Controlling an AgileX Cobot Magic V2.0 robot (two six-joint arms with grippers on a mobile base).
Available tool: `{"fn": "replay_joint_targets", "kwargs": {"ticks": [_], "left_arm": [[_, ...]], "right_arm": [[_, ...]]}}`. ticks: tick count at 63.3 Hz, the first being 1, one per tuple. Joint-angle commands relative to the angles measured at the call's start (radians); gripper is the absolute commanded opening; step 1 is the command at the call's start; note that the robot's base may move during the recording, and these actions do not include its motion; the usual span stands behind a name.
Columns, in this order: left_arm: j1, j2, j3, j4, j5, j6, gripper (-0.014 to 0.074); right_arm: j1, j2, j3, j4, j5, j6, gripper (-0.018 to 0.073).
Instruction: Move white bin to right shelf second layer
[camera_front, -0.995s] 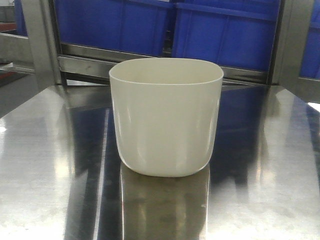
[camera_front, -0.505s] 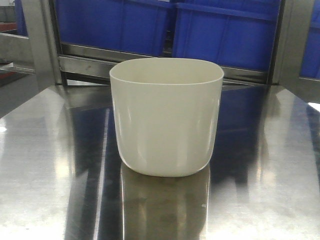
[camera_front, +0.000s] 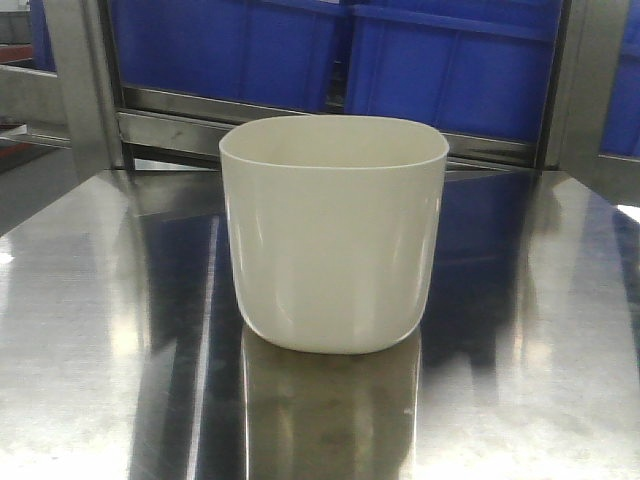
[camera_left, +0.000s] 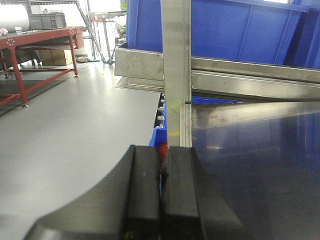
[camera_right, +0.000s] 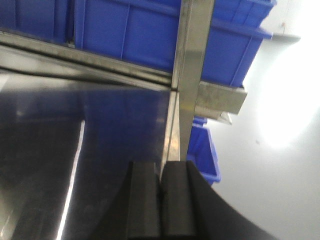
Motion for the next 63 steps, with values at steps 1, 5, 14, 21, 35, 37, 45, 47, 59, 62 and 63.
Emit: {"fn": "replay_joint_targets", "kwargs": {"ticks": [1,5,14,21,35,37,45,47,59,62,63], "left_arm": [[-0.004,-0.013,0.037,-0.006,-0.084,-0.003,0.0085],[-0.004,-0.013,0.037,-0.006,-0.084,-0.003,0.0085],[-0.004,-0.013,0.037,-0.006,-0.084,-0.003,0.0085],[-0.004,-0.013,0.037,-0.006,-0.084,-0.003,0.0085],[-0.004,-0.013,0.037,-0.006,-0.084,-0.003,0.0085],[-0.004,-0.013,0.037,-0.006,-0.084,-0.003,0.0085],[-0.004,-0.013,0.037,-0.006,-0.084,-0.003,0.0085],[-0.004,-0.013,0.037,-0.006,-0.084,-0.003,0.0085],[-0.004,-0.013,0.037,-0.006,-0.084,-0.003,0.0085],[-0.004,-0.013,0.037,-0.006,-0.084,-0.003,0.0085],[-0.004,-0.013,0.037,-0.006,-0.084,-0.003,0.0085]], "right_arm": [[0.001,0.088,-0.082,-0.005,-0.018,-0.003,0.0020],[0.001,0.146,-0.120,-0.005,0.053,-0.003,0.0020],[0.001,0.290,-0.219,0.005,0.185,-0.003,0.0020],[0.001,0.391,-0.293,0.028,0.267,-0.003,0.0020],[0.003,0.567,-0.447,0.152,0.408,-0.003,0.0020],[0.006,0.586,-0.463,0.159,0.416,-0.003,0.0020],[0.059,0.665,-0.526,0.160,0.441,-0.003,0.0020],[0.080,0.685,-0.539,0.160,0.447,-0.003,0.0020],[0.190,0.809,-0.628,0.146,0.498,0.182,0.0042],[0.213,0.854,-0.659,0.131,0.528,0.237,0.0071],[0.218,0.866,-0.668,0.128,0.536,0.248,0.0087]]}}
